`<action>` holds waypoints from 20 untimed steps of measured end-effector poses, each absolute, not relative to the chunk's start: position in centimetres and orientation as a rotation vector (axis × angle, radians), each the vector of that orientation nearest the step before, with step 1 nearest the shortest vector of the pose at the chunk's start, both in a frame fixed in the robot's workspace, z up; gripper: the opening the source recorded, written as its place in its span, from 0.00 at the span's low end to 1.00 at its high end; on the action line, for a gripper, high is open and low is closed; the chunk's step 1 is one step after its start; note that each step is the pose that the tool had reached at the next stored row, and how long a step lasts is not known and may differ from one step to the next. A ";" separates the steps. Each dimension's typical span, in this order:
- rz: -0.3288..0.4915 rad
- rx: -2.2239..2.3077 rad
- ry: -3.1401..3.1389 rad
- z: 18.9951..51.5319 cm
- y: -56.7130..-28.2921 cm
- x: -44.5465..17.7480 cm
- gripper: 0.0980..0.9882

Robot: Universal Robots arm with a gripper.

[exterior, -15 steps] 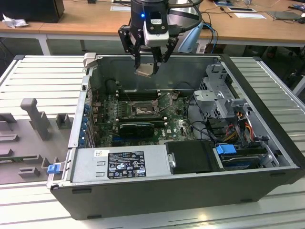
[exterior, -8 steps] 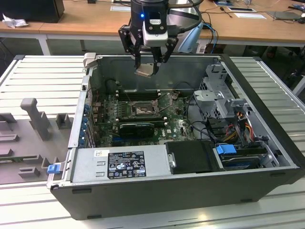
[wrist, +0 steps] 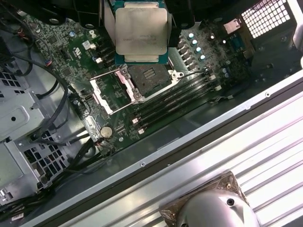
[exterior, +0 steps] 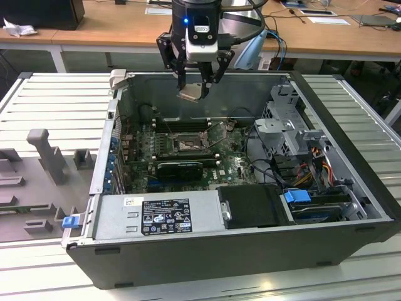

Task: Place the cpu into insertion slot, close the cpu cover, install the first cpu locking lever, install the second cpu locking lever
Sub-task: 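Place the cpu into insertion slot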

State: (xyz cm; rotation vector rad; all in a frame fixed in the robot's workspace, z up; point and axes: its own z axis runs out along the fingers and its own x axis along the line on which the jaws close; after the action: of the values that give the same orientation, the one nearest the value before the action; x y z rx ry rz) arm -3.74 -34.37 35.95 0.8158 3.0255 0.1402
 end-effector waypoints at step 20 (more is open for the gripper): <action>0.138 1.166 2.897 35.7 -34.4 -3.7 0.48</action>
State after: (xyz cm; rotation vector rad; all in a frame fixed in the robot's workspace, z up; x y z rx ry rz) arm -3.74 -34.37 35.66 1.1658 2.8974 0.1378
